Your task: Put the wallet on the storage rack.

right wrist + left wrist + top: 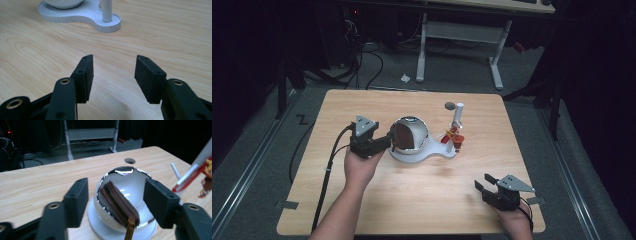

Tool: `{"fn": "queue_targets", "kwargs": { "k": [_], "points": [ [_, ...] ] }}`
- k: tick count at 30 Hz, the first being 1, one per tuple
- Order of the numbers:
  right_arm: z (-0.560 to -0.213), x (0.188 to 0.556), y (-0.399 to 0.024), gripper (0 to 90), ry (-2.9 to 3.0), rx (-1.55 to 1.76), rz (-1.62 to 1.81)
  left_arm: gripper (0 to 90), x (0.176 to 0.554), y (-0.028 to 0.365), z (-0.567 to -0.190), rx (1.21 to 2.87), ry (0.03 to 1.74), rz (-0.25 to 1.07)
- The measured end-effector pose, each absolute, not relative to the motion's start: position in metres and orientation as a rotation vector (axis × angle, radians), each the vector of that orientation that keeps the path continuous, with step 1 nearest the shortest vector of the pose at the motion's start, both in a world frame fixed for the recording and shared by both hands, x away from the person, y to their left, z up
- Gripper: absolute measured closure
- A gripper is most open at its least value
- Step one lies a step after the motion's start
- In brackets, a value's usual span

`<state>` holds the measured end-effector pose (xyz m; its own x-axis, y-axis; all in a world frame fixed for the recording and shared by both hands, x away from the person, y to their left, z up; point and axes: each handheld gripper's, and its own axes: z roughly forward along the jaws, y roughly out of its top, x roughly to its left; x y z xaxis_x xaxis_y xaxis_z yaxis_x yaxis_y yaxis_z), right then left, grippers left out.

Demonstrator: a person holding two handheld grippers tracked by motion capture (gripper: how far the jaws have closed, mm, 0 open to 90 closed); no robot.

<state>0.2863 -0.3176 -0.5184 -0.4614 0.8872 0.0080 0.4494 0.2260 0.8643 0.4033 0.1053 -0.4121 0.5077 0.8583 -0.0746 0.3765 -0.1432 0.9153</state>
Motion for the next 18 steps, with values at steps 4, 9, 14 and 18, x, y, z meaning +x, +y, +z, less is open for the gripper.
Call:
{"fn": "queue_targets", "kwargs": {
  "k": [4, 9, 14, 18],
  "points": [
    [-0.519, 0.287, -0.317, 49.6, 2.012, 1.227, 1.156, 29.9, 0.394, 0.118, -0.413, 1.745, 1.040, 0.585],
    [-0.519, 0.287, -0.316, 49.7, 2.016, 1.218, 1.151, 23.2, 0.384, 0.133, -0.418, 1.752, 1.027, 0.543],
    [-0.519, 0.287, -0.315, 49.6, 2.018, 1.214, 1.147, 20.1, 0.374, 0.146, -0.424, 1.763, 1.024, 0.536],
    [-0.520, 0.287, -0.314, 49.7, 2.022, 1.217, 1.145, 19.5, 0.370, 0.155, -0.434, 1.769, 1.041, 0.526]
  ]
}}
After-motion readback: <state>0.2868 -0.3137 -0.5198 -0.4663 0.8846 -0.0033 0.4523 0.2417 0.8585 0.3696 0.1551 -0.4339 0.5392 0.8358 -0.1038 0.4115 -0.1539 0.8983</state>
